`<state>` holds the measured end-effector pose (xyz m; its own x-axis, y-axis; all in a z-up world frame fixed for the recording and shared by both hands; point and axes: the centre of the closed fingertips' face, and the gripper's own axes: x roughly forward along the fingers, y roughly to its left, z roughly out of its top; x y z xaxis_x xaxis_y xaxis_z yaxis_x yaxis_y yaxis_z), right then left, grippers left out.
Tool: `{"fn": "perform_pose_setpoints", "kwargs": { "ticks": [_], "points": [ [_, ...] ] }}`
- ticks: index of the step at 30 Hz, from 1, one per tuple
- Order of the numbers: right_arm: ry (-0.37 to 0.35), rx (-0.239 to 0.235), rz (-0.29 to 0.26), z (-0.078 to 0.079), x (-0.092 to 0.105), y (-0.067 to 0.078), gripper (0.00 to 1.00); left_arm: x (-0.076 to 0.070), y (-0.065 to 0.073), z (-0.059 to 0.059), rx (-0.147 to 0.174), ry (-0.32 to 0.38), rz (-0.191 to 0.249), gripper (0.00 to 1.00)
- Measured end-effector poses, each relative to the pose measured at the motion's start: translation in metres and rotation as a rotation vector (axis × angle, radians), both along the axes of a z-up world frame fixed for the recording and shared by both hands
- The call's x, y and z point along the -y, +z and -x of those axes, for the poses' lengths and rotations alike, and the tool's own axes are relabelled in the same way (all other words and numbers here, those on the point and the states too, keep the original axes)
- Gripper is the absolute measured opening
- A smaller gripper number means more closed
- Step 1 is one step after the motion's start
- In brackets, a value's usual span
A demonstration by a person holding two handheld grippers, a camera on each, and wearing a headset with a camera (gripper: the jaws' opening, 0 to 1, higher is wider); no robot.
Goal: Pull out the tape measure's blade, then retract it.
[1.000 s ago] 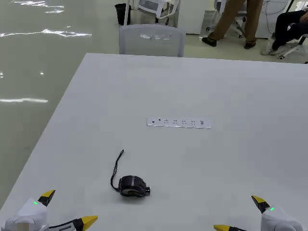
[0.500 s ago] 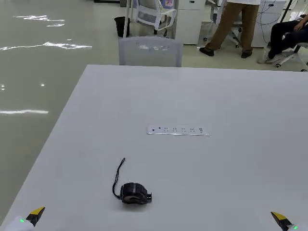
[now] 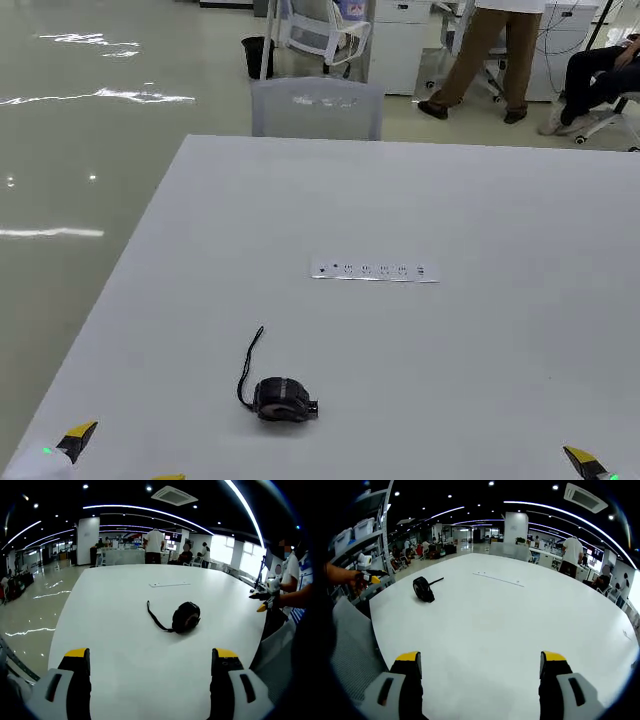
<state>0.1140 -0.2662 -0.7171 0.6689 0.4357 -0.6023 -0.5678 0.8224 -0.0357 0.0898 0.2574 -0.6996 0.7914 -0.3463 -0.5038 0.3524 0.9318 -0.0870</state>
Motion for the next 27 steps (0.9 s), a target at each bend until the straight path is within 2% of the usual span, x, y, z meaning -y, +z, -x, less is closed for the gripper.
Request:
{"fn": "perform_pose_setpoints", "kwargs": {
  "ticks": [13,18,22,27],
  "points": [
    [-0.009,0.000,-0.005,0.001,0.000,0.000,1.00,-0.004,-0.001,-0.001,-0.007,0.000,0.004,0.99],
    [-0.007,0.008,0.000,0.000,0.001,0.002,1.00,-0.012,-0.002,-0.003,0.003,0.008,0.011,0.99],
    [-0.009,0.008,0.001,-0.001,0.002,0.002,1.00,-0.010,-0.001,-0.002,-0.002,0.013,0.012,0.99],
    [-0.009,0.002,-0.009,0.002,0.002,0.002,1.00,-0.011,-0.001,-0.003,0.009,0.006,0.009,0.99]
  ]
}}
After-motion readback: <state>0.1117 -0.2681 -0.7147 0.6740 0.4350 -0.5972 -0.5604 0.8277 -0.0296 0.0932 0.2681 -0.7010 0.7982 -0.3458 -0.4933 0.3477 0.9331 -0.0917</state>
